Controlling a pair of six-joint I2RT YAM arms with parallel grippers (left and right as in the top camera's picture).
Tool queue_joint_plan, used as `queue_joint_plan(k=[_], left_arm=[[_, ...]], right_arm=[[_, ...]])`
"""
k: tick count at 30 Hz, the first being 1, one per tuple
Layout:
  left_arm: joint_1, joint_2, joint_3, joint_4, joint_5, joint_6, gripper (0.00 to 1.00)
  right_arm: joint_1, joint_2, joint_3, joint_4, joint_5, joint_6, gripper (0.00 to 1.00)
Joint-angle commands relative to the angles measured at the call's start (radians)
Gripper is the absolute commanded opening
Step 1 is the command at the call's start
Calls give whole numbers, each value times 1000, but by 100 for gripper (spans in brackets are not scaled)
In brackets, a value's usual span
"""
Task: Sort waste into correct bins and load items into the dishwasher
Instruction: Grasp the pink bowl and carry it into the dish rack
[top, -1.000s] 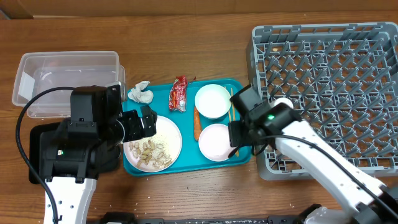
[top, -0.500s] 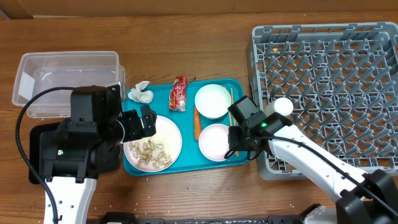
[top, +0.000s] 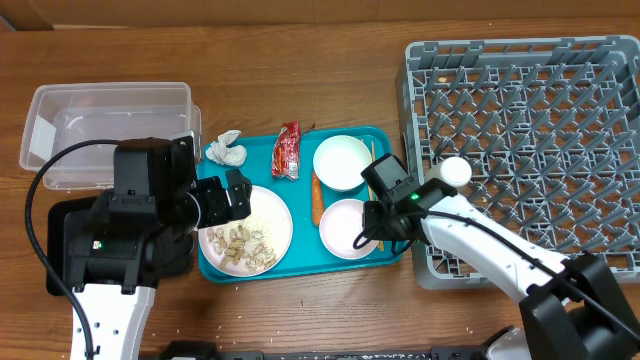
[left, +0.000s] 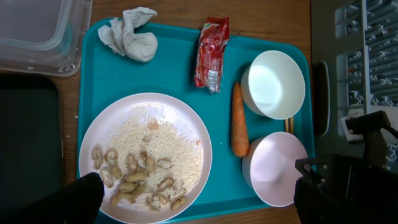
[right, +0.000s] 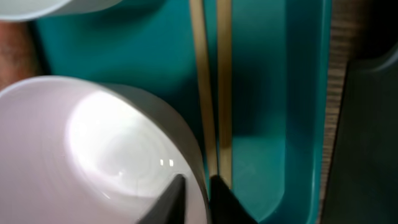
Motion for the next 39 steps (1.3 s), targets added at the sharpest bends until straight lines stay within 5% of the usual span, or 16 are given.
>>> queue_joint_plan(k=[1, 10, 18, 28, 39], left_arm=[[5, 5, 19, 3, -8, 11, 100], [5, 5, 19, 3, -8, 11, 100], [5, 5, 19, 3, -8, 11, 100], [5, 5, 19, 3, -8, 11, 100], [5, 5, 19, 3, -8, 11, 100]], right_arm=[[4, 10, -2, 5, 5, 24, 4], [4, -56, 220, -205, 154, 16, 4], [-10, -109, 527, -463, 670, 24, 4], [-145, -45, 551, -376, 1276, 15, 4], [-405, 136, 551, -349, 1301, 16, 4]])
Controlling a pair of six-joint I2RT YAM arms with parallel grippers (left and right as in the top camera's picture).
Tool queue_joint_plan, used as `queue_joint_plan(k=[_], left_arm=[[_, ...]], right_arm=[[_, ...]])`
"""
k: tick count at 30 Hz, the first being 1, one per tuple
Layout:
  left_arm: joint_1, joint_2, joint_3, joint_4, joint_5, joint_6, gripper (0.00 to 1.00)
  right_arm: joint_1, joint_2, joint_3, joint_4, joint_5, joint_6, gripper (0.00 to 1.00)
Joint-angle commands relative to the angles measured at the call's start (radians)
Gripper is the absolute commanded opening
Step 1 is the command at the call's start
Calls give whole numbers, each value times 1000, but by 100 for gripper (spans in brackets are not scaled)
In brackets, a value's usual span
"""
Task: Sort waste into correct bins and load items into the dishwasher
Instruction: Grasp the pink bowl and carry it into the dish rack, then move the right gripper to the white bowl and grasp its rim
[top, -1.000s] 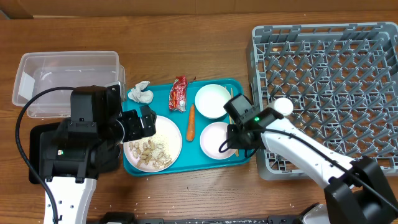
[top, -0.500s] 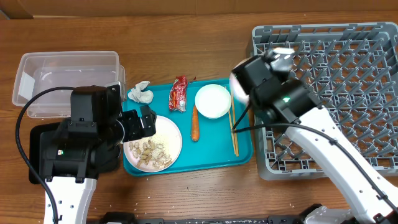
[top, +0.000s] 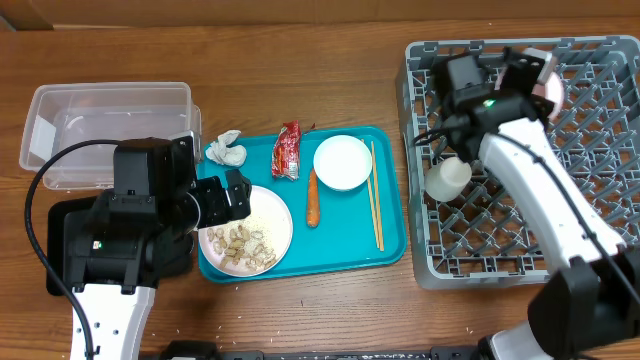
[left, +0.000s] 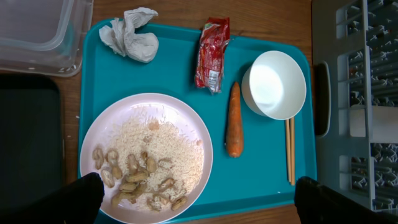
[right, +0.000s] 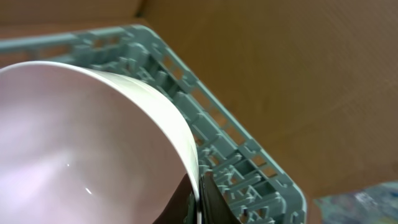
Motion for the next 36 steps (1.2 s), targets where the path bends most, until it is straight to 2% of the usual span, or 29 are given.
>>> queue_joint_plan(k=[1, 6, 10, 17, 26, 27, 28, 29, 30, 33, 36], left_arm=[[5, 5, 19, 3, -6, 11, 100], [5, 5, 19, 3, -6, 11, 100], [5, 5, 19, 3, -6, 11, 100], [5, 5, 19, 3, -6, 11, 100], [5, 5, 19, 3, -6, 11, 100], [5, 5, 19, 3, -6, 11, 100], [5, 5, 19, 3, -6, 11, 100], [5, 5, 19, 3, -6, 11, 100], [5, 5, 19, 3, -6, 11, 100], [5, 5, 19, 3, -6, 11, 100], [5, 5, 19, 3, -6, 11, 100]], right_arm=[[-41, 42, 14, 18, 20, 5, 4], [-45, 117, 14, 66, 67, -12, 4], [-45, 178, 14, 172, 81, -146, 4], [-45, 257, 14, 258, 168, -307, 4], [15, 270, 14, 216, 126, -311, 4], [30, 270, 14, 209, 126, -311, 9], [50, 270, 14, 196, 126, -311, 22], [67, 268, 14, 180, 126, -311, 48], [85, 267, 14, 162, 126, -311, 65], [137, 247, 15, 121, 126, -306, 79], [181, 201, 18, 85, 116, -256, 87]])
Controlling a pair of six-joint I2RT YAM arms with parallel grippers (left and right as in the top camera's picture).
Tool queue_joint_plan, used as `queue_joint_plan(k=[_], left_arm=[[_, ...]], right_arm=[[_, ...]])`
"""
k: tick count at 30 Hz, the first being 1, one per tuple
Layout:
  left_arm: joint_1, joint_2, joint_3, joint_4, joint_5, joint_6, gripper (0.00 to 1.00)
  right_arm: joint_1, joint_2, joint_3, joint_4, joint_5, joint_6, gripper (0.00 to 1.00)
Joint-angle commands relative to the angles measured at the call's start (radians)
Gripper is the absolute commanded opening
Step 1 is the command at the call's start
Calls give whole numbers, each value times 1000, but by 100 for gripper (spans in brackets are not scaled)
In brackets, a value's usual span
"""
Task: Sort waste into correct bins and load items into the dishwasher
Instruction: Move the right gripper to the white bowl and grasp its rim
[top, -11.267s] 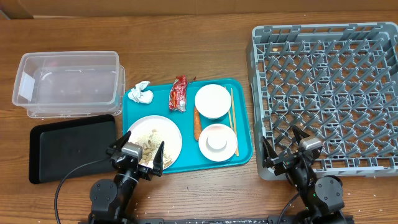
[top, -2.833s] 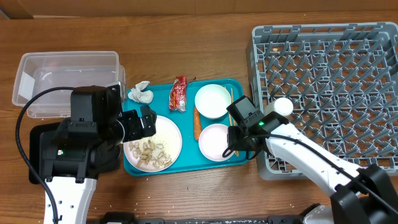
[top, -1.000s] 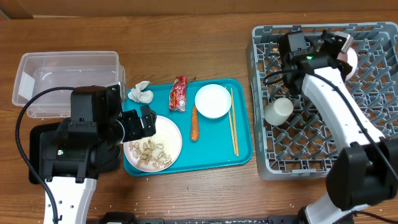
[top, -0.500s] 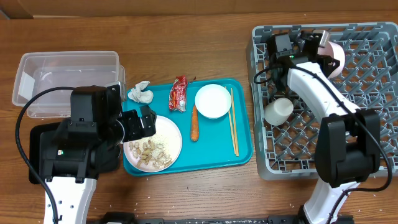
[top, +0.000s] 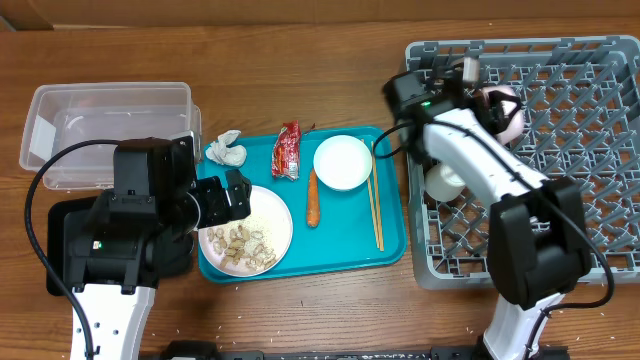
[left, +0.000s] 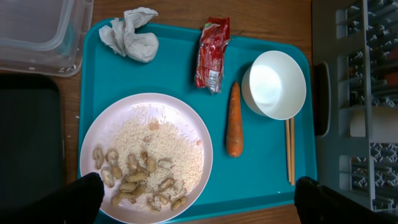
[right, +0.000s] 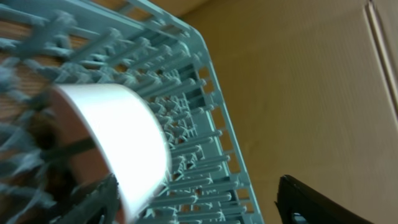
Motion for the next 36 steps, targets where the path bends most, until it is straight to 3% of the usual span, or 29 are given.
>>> queue_joint_plan(k=[1, 5, 10, 13, 19, 27, 32, 36], left_arm=[[5, 5, 19, 3, -5, 12, 100], [5, 5, 19, 3, -5, 12, 100], [5, 5, 19, 3, -5, 12, 100], [5, 5, 19, 3, -5, 12, 100], [5, 5, 19, 3, -5, 12, 100], [5, 5, 19, 3, -5, 12, 100], [5, 5, 19, 3, -5, 12, 100], [5, 5, 19, 3, -5, 12, 100]], right_arm=[[45, -78, 21, -22, -26, 41, 89], [113, -180, 82, -101, -313, 41, 91], [159, -300, 133, -88, -1049, 40, 81], [159, -306, 130, -66, -1368, 42, 76], [159, -232, 58, -53, -1405, 215, 66], [152, -76, 11, 5, -1373, 263, 44], [151, -10, 8, 32, -1275, 333, 43], [150, 24, 8, 49, -1273, 333, 35]])
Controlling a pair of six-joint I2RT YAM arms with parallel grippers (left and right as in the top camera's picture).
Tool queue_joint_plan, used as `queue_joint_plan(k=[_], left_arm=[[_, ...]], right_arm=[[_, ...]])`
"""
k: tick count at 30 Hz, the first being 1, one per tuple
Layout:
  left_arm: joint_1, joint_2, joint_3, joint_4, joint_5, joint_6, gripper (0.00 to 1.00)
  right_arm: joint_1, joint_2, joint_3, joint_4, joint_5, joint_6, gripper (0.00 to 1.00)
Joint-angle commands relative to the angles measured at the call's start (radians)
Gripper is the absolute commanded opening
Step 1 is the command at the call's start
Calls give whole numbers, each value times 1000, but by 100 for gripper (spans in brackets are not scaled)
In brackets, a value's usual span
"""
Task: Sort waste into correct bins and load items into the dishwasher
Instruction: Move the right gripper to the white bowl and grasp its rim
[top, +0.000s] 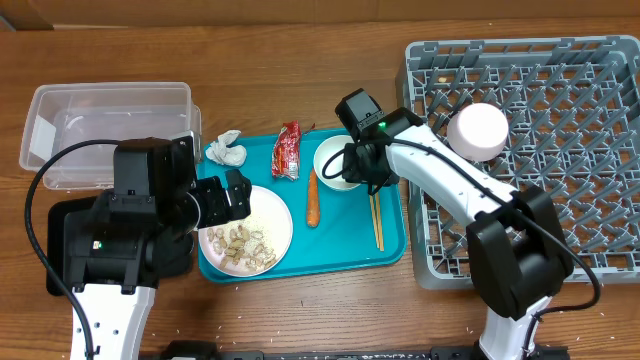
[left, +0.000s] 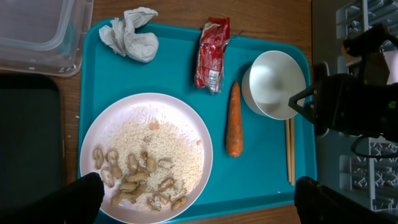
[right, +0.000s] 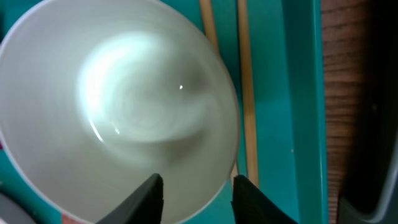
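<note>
A white bowl (top: 335, 165) sits on the teal tray (top: 345, 255) beside a pair of chopsticks (right: 244, 93). My right gripper (right: 198, 196) is open at the bowl (right: 124, 106), one finger over its inside and the other outside the rim. A pink bowl (top: 478, 130) rests upturned in the grey dish rack (top: 560, 190). My left gripper (left: 199, 205) hangs wide open, high above the plate of rice and peanuts (left: 146, 155). Also on the tray are a carrot (left: 234, 118), a red wrapper (left: 211, 53) and a crumpled tissue (left: 132, 34).
A clear plastic bin (top: 105, 130) stands at the back left, with a black bin (top: 60, 240) in front of it under my left arm. The rack fills the right side, close to the tray's right edge.
My right gripper was open in the rack beside the pink bowl; it is now on the tray, open around the white bowl's rim. The left arm has not moved.
My right gripper was first shut on the pink bowl's rim on the tray. Then it held that bowl over the rack's far side. Later the bowl sat in the rack and the gripper was open. Now the gripper is at the white bowl.
</note>
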Motion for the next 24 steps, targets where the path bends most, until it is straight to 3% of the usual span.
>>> queue_joint_plan(k=[1, 4, 9, 12, 14, 17, 20, 24], left_arm=[[5, 5, 19, 3, -5, 11, 100], [5, 5, 19, 3, -5, 11, 100], [5, 5, 19, 3, -5, 11, 100], [5, 5, 19, 3, -5, 11, 100], [5, 5, 19, 3, -5, 11, 100], [5, 5, 19, 3, -5, 11, 100], [5, 5, 19, 3, -5, 11, 100], [5, 5, 19, 3, -5, 11, 100]], right_arm=[[-9, 26, 2, 14, 31, 24, 33], [-12, 34, 1, 24, 46, 24, 33], [-34, 37, -5, 26, 50, 50, 8], [-52, 37, -5, 23, 52, 50, 4], [-66, 37, -5, 18, 53, 50, 4], [-80, 37, -5, 19, 47, 50, 21], [-80, 37, -6, 19, 46, 46, 20], [-76, 37, -6, 24, 46, 47, 11]])
